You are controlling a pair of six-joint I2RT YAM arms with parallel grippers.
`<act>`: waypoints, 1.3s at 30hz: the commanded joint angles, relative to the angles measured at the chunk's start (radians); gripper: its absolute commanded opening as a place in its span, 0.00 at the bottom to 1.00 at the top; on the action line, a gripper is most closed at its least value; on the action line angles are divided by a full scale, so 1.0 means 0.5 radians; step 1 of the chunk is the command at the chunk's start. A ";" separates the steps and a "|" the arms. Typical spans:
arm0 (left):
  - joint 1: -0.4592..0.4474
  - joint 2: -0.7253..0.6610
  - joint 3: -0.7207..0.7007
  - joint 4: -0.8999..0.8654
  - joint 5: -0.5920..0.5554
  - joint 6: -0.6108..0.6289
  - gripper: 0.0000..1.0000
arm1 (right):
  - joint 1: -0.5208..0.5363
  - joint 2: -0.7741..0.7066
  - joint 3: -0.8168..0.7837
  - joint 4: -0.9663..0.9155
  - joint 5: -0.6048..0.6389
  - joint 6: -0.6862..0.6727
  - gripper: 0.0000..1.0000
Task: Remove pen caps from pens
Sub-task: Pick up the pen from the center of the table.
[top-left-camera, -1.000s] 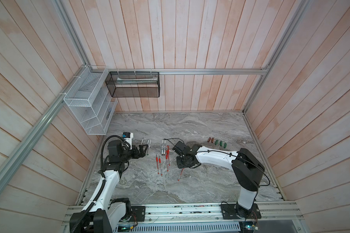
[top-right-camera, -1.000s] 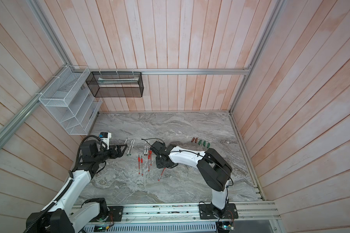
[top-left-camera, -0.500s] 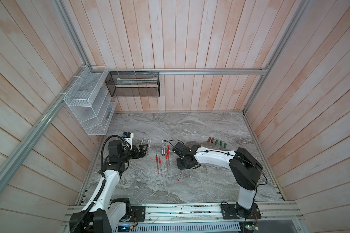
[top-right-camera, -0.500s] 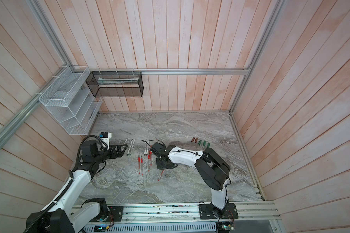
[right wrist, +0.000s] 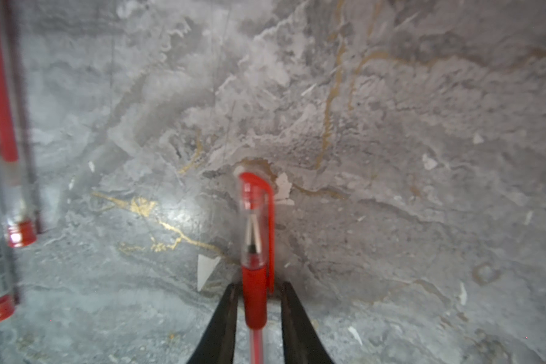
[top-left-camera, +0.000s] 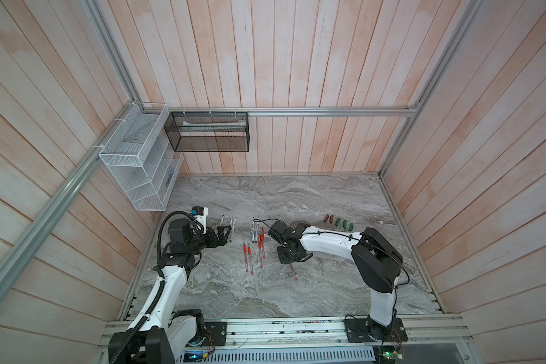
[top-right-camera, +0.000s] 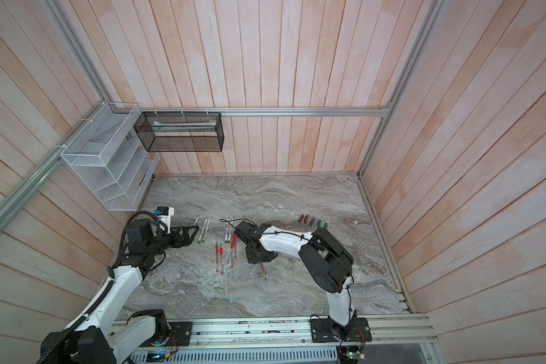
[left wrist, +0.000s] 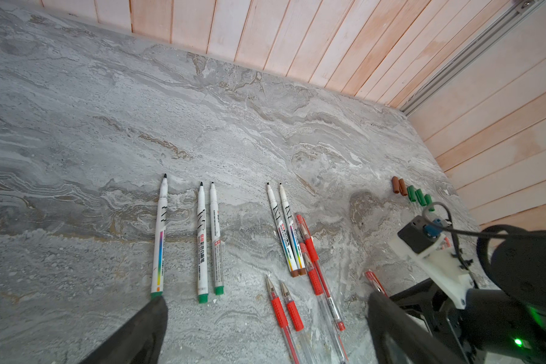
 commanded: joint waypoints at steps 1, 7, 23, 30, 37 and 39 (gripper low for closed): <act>0.017 -0.025 0.018 0.027 -0.018 0.029 1.00 | 0.004 -0.028 -0.051 -0.070 -0.050 0.048 0.29; 0.011 -0.025 0.018 0.021 0.009 0.019 1.00 | 0.023 0.002 -0.126 -0.033 -0.094 0.070 0.24; -0.032 0.072 0.314 -0.004 0.342 -0.176 1.00 | -0.206 -0.282 0.015 0.173 -0.054 -0.048 0.08; -0.029 0.176 0.233 0.546 0.835 -0.676 0.98 | -0.375 -0.606 -0.140 0.835 -0.266 0.051 0.08; -0.069 0.175 -0.055 1.081 1.148 -0.848 0.98 | -0.382 -0.845 -0.548 1.956 -0.564 0.279 0.04; -0.106 0.183 -0.062 1.073 1.193 -0.797 0.96 | -0.376 -0.883 -0.663 2.228 -0.608 0.357 0.04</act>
